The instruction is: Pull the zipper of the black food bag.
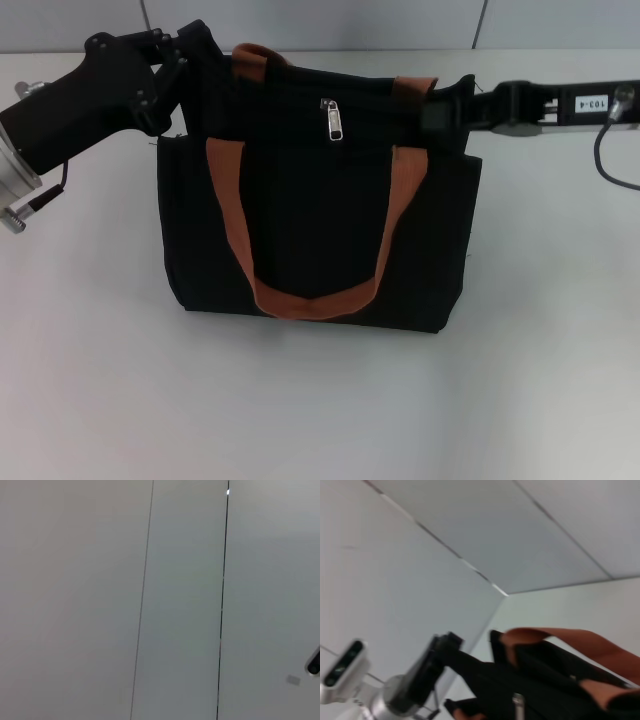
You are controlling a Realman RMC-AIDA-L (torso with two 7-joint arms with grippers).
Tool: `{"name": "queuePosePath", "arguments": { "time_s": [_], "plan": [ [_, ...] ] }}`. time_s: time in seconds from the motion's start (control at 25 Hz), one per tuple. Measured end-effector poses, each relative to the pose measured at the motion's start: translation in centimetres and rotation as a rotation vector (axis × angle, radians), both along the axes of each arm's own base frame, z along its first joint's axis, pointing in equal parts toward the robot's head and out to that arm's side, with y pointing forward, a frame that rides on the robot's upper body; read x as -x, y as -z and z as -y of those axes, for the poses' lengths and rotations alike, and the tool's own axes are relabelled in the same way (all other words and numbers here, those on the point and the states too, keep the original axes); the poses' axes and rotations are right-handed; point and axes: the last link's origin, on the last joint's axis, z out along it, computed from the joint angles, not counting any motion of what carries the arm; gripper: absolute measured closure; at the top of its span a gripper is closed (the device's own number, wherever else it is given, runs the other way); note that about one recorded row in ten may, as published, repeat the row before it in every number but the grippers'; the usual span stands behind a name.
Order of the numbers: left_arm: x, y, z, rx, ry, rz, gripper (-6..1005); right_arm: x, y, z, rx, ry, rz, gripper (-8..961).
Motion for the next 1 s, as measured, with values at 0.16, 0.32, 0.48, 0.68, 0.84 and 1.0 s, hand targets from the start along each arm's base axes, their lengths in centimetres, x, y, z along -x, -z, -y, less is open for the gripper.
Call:
{"name": "queuePosePath", "arguments": {
  "time_s": [0.16,0.32,0.48,0.68,0.84,1.0],
  "plan": [
    [-0.2,0.1,-0.1,0.005,0.005,0.001,951,1.1,0.4,-0.4,0.021,-0.029,-0.017,855],
    [-0.3,0.2,-0.1,0.008,0.007,0.002,950,2.2,1.1,-1.4,0.073,-0.037,-0.015,828],
    [-0.5,0.3,-0.1,0.01,0.014,0.005,949,2.6,2.2,-2.4,0.115,-0.019,0.017,771],
    [-0.8,0.4,-0.2,0.014,0.024,0.008,949,3.2,3.1,-3.1,0.121,-0.016,0.044,757],
    [-1.2,0.5,-0.4,0.016,0.033,0.009,948,3.7,3.9,-3.4,0.13,-0.019,0.067,757],
    [-1.3,0.6,-0.4,0.018,0.038,0.011,947,4.4,4.9,-3.3,0.14,-0.033,0.078,758]
  ]
}}
